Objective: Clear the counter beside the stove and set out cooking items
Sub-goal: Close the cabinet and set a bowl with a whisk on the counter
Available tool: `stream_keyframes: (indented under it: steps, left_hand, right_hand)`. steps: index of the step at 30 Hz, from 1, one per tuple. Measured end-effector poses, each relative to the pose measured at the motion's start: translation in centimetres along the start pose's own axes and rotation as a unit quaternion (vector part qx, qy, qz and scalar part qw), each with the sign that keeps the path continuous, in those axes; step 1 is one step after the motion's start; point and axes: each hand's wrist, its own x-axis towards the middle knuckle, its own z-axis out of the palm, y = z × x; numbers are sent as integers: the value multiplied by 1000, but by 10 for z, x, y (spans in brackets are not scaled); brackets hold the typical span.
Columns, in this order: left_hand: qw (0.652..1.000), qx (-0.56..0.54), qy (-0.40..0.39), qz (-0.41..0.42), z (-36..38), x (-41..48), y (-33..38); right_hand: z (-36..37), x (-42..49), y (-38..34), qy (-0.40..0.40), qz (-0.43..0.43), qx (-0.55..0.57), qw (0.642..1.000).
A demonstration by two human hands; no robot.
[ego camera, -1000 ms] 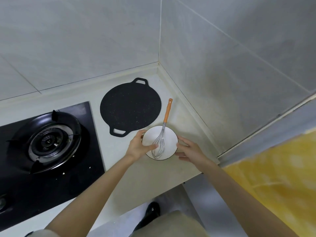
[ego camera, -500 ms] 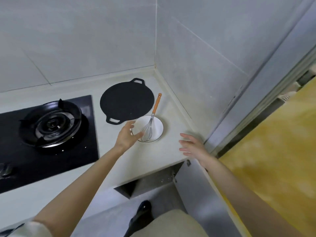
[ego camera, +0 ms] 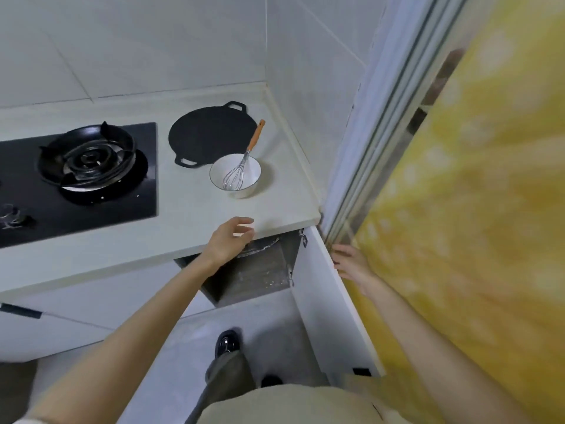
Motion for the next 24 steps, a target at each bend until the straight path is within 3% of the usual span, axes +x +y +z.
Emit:
stream_keyframes:
  steps: [4,10,24]
  left_hand:
    - [998,17,-59,-5,38,-26,-2]
    - [994,47,-100,6,76,-55,-5]
    - [993,49,-106,-18,63,-137,-75]
  right_hand:
    - [-11,-16,40,10,33,-47,998]
    - [-12,-33,76,-44,92,-94,990]
    - [14,-75,116,-11,55,-109,992]
